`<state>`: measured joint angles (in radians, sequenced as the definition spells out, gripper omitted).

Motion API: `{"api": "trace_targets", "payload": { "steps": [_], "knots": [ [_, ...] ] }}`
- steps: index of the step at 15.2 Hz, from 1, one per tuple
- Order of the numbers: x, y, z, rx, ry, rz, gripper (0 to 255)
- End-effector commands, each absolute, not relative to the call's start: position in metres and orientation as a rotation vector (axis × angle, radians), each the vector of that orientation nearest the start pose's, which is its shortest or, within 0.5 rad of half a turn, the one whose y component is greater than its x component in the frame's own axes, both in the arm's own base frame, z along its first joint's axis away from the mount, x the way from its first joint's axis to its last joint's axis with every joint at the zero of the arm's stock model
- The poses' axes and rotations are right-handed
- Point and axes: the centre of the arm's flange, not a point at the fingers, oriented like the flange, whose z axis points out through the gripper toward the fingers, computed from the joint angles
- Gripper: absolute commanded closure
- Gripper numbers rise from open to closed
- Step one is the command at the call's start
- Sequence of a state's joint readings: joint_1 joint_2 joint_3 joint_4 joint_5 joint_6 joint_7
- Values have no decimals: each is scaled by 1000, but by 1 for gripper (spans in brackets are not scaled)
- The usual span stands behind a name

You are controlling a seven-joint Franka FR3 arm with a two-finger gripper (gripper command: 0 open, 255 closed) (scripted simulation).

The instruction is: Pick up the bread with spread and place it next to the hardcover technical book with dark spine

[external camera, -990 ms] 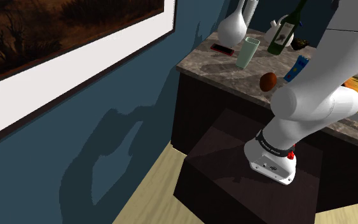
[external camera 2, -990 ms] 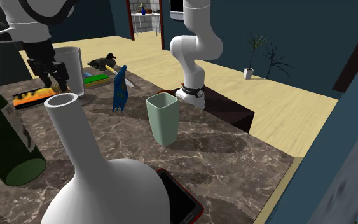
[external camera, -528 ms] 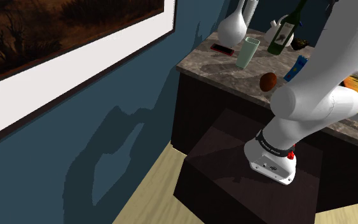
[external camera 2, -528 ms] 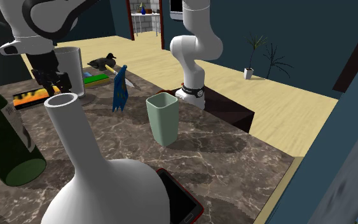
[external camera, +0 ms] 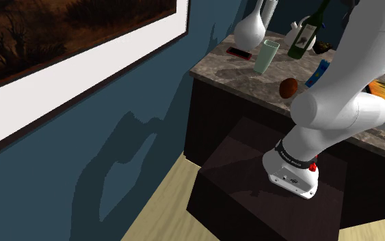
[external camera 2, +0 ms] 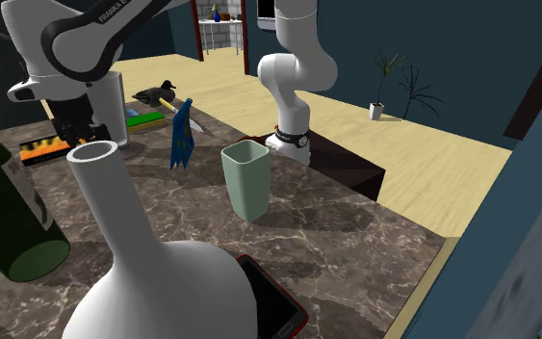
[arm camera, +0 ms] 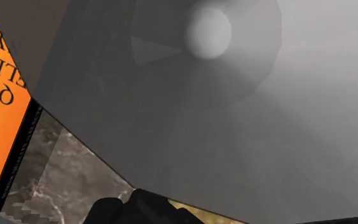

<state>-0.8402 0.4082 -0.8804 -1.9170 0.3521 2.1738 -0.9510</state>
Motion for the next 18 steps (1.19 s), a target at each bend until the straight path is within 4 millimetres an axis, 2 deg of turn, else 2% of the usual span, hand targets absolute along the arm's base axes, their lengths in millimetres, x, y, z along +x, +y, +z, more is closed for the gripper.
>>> {"api": "trace_targets", "payload": {
  "steps": [1, 7, 8, 13, 17, 18],
  "knots": [
    [-49, -608, 342, -2816, 1417, 43, 255],
    [-49, -608, 342, -2816, 1417, 43, 255],
    [-49, -606, 342, -2816, 1417, 43, 0],
    [-49, -608, 342, -2816, 1417, 43, 0],
    [-48, -608, 392, -2817, 1417, 43, 0],
    [-48, -608, 392, -2817, 1417, 43, 0]
  ]
}}
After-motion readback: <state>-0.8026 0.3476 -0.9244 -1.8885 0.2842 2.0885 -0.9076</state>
